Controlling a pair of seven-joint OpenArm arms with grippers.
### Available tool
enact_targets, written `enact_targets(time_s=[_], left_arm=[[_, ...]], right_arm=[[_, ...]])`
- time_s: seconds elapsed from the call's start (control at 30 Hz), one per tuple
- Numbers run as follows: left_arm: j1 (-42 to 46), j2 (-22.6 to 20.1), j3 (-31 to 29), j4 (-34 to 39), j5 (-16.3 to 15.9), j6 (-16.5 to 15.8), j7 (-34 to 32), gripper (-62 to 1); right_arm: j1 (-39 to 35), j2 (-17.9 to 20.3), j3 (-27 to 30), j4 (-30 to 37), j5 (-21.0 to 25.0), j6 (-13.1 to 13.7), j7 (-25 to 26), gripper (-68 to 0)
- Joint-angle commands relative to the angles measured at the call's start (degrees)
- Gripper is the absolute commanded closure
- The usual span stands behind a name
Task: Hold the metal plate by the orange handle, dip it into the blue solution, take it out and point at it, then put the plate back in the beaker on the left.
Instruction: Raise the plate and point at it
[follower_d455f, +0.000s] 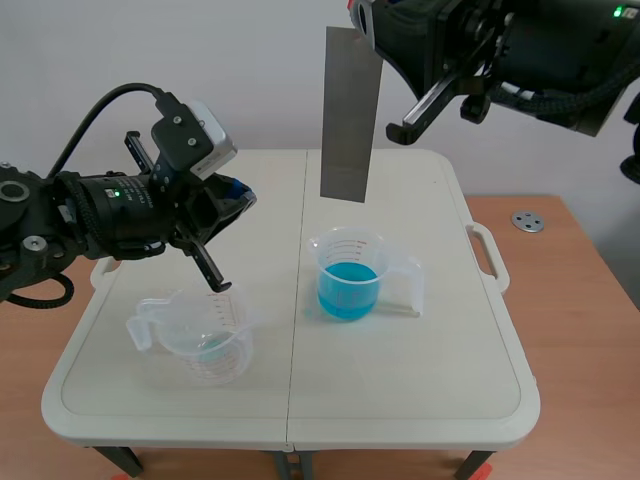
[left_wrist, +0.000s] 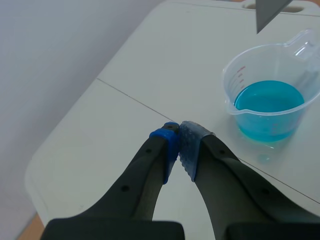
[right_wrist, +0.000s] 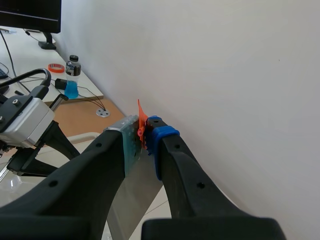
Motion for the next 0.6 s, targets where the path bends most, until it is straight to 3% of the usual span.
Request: enact_targets(time_s=[0.0, 0.2, 0.57], left_arm=[[-0.4, 0.0, -0.2, 1.1, -0.4, -0.1, -1.0, -1.5], [-0.4, 0.0, -0.2, 1.1, -0.4, -4.0, -2.1, -1.5], [-2.5, 1.1, -0.2, 1.1, -0.3, -7.1, -4.2, -1.5]], right_arm=[[1.0, 0.7, 0.2, 1.3, 1.0, 0.3, 0.6, -1.3], [1.0, 0.8, 0.2, 1.3, 1.0, 0.3, 0.6, -1.3], [1.0, 0.8, 0.2, 1.3, 1.0, 0.3, 0.6, -1.3]])
